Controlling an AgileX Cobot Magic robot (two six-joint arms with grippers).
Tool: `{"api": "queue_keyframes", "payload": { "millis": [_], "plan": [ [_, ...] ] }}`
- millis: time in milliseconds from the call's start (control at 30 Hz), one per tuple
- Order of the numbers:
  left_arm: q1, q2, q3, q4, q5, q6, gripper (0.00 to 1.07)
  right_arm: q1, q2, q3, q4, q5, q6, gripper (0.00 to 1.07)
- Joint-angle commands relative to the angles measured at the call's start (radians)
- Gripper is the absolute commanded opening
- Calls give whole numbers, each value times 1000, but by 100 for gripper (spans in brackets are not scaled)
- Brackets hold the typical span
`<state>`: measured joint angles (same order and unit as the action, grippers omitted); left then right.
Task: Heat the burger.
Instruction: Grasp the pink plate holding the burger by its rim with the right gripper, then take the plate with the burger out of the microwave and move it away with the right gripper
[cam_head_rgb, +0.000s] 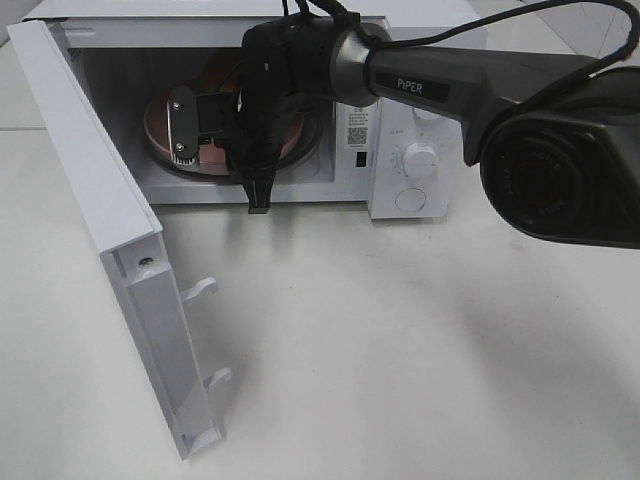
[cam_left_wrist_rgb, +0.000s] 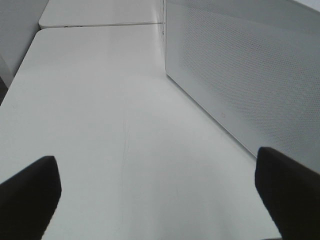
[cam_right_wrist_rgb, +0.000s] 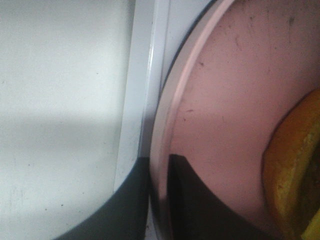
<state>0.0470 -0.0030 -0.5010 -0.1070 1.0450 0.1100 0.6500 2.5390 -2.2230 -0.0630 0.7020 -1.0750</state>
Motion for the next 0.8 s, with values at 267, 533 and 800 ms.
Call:
{"api": "queue_keyframes", "payload": {
  "millis": [267,533,800],
  "plan": [
    [6,-21,2,-1,-8,-3,101,-12,-11,1,-12,50,-33,0],
    [6,-21,2,-1,-8,-3,101,-12,-132,136,-5,23,-158,0],
    [6,-21,2,-1,-8,-3,101,-13,-261,349,-2,-154,-188,0]
  ]
}}
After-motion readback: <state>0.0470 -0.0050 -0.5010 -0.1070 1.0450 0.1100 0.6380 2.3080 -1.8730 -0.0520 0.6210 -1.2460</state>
